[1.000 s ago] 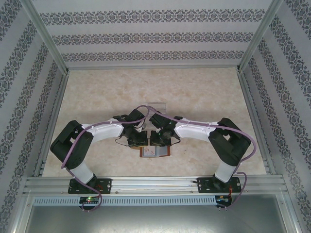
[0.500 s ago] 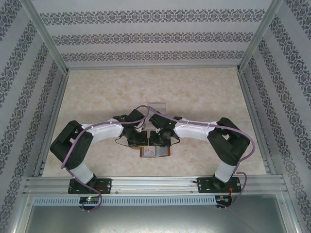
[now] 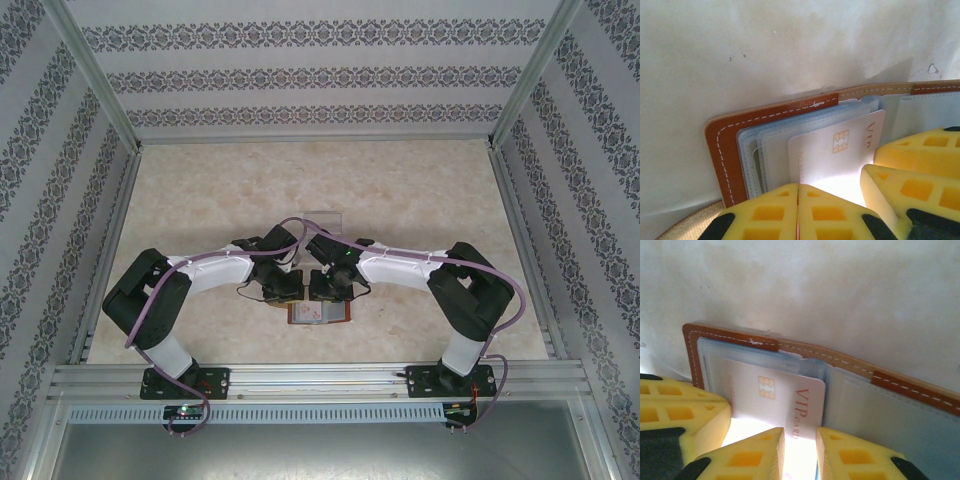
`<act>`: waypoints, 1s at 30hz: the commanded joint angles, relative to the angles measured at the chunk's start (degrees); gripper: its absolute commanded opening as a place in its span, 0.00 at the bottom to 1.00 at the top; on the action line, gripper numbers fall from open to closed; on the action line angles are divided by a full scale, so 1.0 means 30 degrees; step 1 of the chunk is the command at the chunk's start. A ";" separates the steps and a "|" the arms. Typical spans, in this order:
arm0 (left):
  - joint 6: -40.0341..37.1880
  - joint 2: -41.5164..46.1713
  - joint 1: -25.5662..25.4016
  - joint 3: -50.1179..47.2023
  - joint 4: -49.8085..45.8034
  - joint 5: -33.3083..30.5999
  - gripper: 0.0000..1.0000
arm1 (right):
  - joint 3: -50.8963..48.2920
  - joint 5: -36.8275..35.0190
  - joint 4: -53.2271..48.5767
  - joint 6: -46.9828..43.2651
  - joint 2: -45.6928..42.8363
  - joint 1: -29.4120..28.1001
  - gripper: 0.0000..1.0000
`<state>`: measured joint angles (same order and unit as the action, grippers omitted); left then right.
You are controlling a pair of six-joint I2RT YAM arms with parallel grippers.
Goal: Take the credit cards out of the card holder
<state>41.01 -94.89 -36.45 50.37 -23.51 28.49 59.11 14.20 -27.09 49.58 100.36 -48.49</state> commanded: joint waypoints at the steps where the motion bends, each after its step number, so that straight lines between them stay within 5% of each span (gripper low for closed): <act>1: 0.0195 0.0312 -0.0273 -0.0383 -0.0368 -0.0536 0.07 | 0.0304 -0.0983 -0.1614 -0.0340 -0.0079 0.0138 0.25; 30: -0.0512 -0.0611 -0.0625 0.0570 -0.1542 -0.0776 0.07 | -0.0479 0.0334 0.0271 0.0064 -0.0261 0.0270 0.24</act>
<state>40.69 -95.22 -37.56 51.27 -25.06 28.03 58.67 14.35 -26.85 49.39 98.94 -48.21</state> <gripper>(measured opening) 0.070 0.245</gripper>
